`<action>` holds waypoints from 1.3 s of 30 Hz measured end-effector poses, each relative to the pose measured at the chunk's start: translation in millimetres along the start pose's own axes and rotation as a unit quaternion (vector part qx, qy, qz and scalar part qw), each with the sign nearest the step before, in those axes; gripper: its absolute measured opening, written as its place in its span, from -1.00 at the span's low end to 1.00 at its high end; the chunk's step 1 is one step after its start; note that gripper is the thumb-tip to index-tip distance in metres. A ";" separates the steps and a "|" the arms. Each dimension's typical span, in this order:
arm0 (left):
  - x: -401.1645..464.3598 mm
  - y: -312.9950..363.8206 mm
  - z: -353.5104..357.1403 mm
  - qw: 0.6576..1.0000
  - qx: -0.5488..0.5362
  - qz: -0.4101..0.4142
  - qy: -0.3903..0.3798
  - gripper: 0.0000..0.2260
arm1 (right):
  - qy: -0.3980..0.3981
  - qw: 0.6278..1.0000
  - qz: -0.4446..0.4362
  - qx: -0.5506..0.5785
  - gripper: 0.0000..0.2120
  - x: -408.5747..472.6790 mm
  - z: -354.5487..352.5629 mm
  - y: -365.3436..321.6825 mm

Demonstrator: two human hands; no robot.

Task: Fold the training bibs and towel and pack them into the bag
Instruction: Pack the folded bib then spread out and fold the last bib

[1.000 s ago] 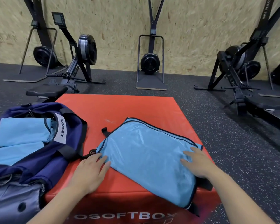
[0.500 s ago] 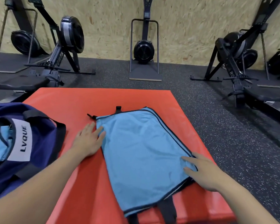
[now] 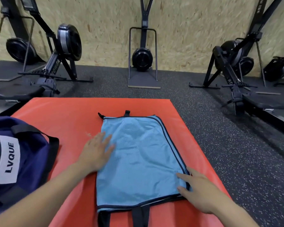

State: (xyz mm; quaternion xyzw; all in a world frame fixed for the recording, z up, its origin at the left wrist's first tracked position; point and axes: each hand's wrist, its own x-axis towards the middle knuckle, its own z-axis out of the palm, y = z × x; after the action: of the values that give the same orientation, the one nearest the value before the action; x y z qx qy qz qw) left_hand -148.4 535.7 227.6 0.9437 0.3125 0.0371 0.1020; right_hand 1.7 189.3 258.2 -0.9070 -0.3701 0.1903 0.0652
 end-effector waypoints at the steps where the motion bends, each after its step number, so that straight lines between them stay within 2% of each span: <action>1: -22.5 5.8 -0.4 0.999 -0.049 0.022 -0.005 -0.12 | -0.001 1.000 0.002 0.002 -0.46 -1.0 -0.2 -1.3; 3: -70.1 12.5 -0.6 0.988 -0.135 0.067 -0.035 0.03 | -0.003 1.000 0.004 -0.003 -0.45 -4.9 1.6 -3.3; 4: -93.4 12.7 -0.6 0.983 -0.149 0.093 -0.043 0.01 | -0.002 1.000 0.005 -0.005 -0.45 -7.2 3.1 -4.6; 6: -135.2 9.9 -0.3 0.981 -0.138 0.132 -0.039 -0.14 | 0.000 1.000 0.008 -0.006 -0.44 -13.7 5.8 -7.9; 9: -177.2 -2.9 5.4 0.985 -0.103 0.138 -0.030 -0.28 | 0.000 1.000 0.006 -0.007 -0.41 -25.9 13.3 -11.0; 13: -205.0 -27.7 17.0 0.986 -0.069 0.148 -0.048 -0.59 | -0.005 1.000 -0.011 -0.027 -0.41 -50.3 24.2 -14.1; 16: -224.4 -44.5 20.8 0.985 -0.079 0.150 -0.031 -0.67 | -0.006 0.999 -0.037 -0.034 -0.42 -72.9 33.0 -17.8; 18: -240.3 -47.4 14.0 0.984 -0.077 0.158 -0.040 -0.65 | -0.002 0.998 -0.053 -0.030 -0.42 -87.8 40.3 -17.2; 20: -255.4 -50.8 7.5 0.983 -0.076 0.161 -0.047 -0.55 | 0.007 0.997 -0.075 -0.023 -0.42 -102.6 48.2 -10.9; 25: -290.4 -77.2 8.2 0.985 -0.067 0.160 -0.002 -0.31 | 0.045 0.990 -0.131 -0.008 -0.44 -132.0 59.0 28.8; 30: -306.3 -85.0 10.2 0.986 -0.020 0.161 0.024 -0.52 | 0.047 0.985 -0.167 -0.024 -0.54 -144.2 61.8 63.1; 34: -300.9 -81.0 9.0 0.983 0.018 0.183 0.021 -0.55 | 0.063 0.976 -0.203 -0.056 -0.58 -131.8 60.9 61.4; 39: -282.5 -68.4 9.7 0.973 0.045 0.221 0.055 -0.57 | 0.095 0.957 -0.249 -0.118 -0.42 -110.7 54.0 50.7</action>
State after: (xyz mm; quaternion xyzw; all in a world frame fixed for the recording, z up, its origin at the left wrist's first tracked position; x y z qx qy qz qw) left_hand -413.5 419.0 201.6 0.9895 0.1025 0.0967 0.0310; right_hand -59.1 74.6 228.3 -0.8012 -0.5961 0.0357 0.0384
